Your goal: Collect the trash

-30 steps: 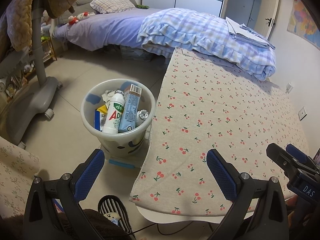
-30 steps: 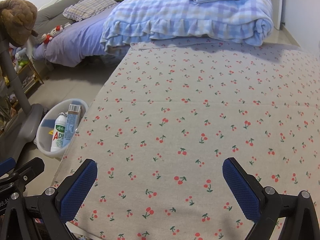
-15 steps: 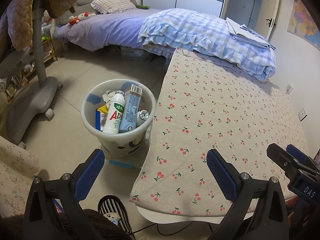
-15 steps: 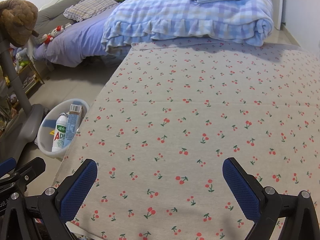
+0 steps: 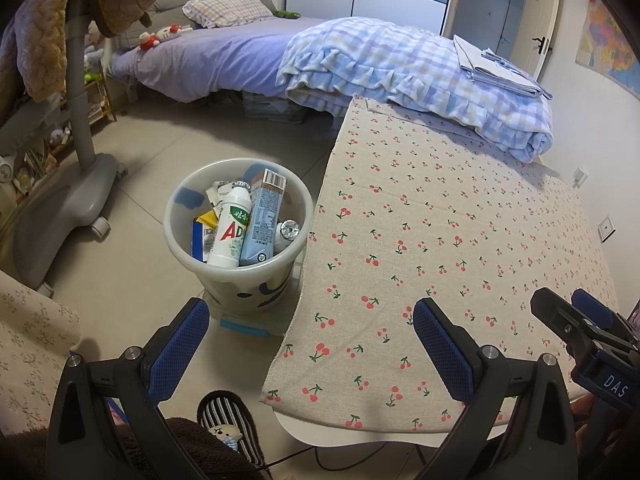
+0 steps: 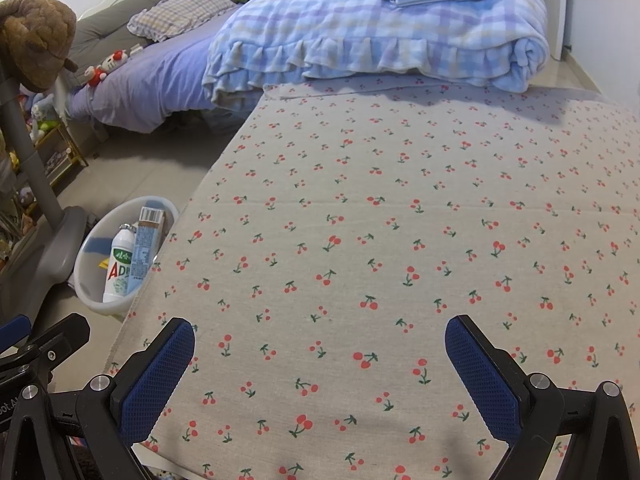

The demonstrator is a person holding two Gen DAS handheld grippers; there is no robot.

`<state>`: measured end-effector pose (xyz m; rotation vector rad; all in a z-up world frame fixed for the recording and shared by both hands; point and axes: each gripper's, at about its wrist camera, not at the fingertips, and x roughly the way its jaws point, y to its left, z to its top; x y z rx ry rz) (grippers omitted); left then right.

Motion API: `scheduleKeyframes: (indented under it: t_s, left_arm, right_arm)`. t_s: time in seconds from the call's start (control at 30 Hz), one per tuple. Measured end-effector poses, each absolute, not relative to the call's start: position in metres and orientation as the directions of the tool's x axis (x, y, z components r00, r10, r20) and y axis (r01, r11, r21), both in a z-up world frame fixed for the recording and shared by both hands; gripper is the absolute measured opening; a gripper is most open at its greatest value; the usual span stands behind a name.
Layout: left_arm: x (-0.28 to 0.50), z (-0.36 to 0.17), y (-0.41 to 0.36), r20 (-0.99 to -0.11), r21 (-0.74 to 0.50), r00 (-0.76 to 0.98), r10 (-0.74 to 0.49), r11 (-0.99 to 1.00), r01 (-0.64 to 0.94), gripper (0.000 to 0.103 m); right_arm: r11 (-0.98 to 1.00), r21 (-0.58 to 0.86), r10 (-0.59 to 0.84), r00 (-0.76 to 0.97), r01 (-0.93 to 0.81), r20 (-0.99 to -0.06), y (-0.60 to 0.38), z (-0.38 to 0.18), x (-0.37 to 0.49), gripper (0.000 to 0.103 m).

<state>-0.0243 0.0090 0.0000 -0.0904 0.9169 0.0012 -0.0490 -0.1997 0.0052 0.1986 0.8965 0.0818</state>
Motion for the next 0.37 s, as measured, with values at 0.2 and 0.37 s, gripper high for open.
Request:
scheduleKeyframes:
  t_s: [0.2, 0.37]
  left_arm:
    - [-0.0252, -0.0009, 0.0072, -0.797, -0.075, 0.603, -0.036, 0.996, -0.040, 0.103]
    - [-0.0255, 0.0018, 0.0042, -0.797, -0.078, 0.602, -0.048, 0.997, -0.023, 0.103]
  right_arm:
    - [0.978, 0.206, 0.153, 0.623, 0.013, -0.767, -0.1997, 0.0052, -0.0493, 0.103]
    - [0.979, 0.205, 0.158, 0.622, 0.004, -0.767, -0.1952, 0.0039, -0.0503, 0.103]
